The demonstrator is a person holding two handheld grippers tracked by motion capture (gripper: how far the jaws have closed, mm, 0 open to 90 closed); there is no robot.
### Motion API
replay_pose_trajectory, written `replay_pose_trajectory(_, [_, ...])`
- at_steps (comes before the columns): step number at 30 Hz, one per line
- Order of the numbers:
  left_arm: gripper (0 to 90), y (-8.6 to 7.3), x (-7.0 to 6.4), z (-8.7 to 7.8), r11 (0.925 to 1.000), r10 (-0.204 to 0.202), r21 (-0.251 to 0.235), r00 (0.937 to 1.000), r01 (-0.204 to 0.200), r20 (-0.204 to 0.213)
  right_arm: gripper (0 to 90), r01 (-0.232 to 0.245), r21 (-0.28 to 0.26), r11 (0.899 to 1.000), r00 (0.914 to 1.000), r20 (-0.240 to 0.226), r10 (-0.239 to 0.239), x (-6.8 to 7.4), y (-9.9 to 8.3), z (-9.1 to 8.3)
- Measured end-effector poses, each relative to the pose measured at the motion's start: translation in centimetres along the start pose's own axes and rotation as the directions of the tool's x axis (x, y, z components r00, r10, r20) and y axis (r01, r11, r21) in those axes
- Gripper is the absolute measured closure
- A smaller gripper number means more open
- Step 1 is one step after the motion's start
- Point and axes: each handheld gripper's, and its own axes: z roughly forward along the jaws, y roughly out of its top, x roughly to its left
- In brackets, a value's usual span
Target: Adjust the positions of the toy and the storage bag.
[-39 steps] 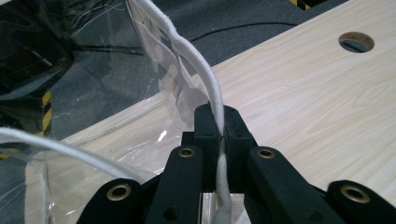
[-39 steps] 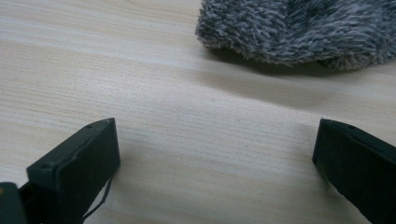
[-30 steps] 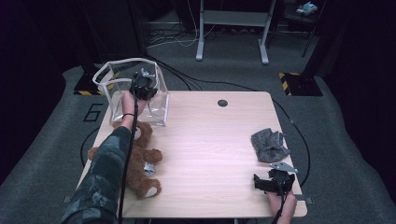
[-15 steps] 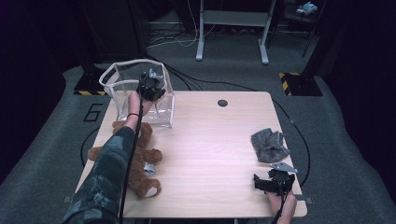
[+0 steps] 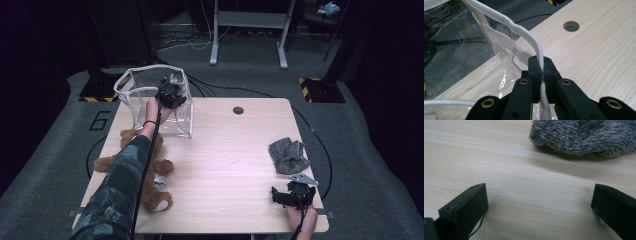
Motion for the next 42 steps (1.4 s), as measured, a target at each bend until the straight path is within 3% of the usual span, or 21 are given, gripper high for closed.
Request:
replay_pose_trajectory(21, [86.7, 2.7, -4.7, 1.7, 0.9979, 0.064, -0.008, 0.9936, -0.064, 0.093, 0.0, -0.001, -0.001, 1.0, 1.0, -0.001, 0.001, 0.0, 0.0, 0.0])
replay_pose_trajectory(33, [85.6, 3.9, -7.4, 2.3, 0.9979, 0.064, -0.012, 0.9915, -0.063, 0.113, 0.0, -0.001, -0.003, 1.0, 1.0, -0.001, 0.001, 0.0, 0.0, 0.0])
replay_pose_trajectory(34, [85.4, 4.0, -7.7, 2.4, 0.9988, 0.047, -0.016, 0.9919, -0.046, 0.118, 0.0, -0.001, -0.003, 1.0, 1.0, -0.001, 0.001, 0.0, 0.0, 0.0])
replay_pose_trajectory(42, [84.9, 4.5, -9.2, 2.8, 0.9991, 0.039, -0.022, 0.991, -0.036, 0.128, 0.0, -0.002, -0.002, 1.0, 1.0, -0.003, 0.002, 0.0, 0.0, 0.0])
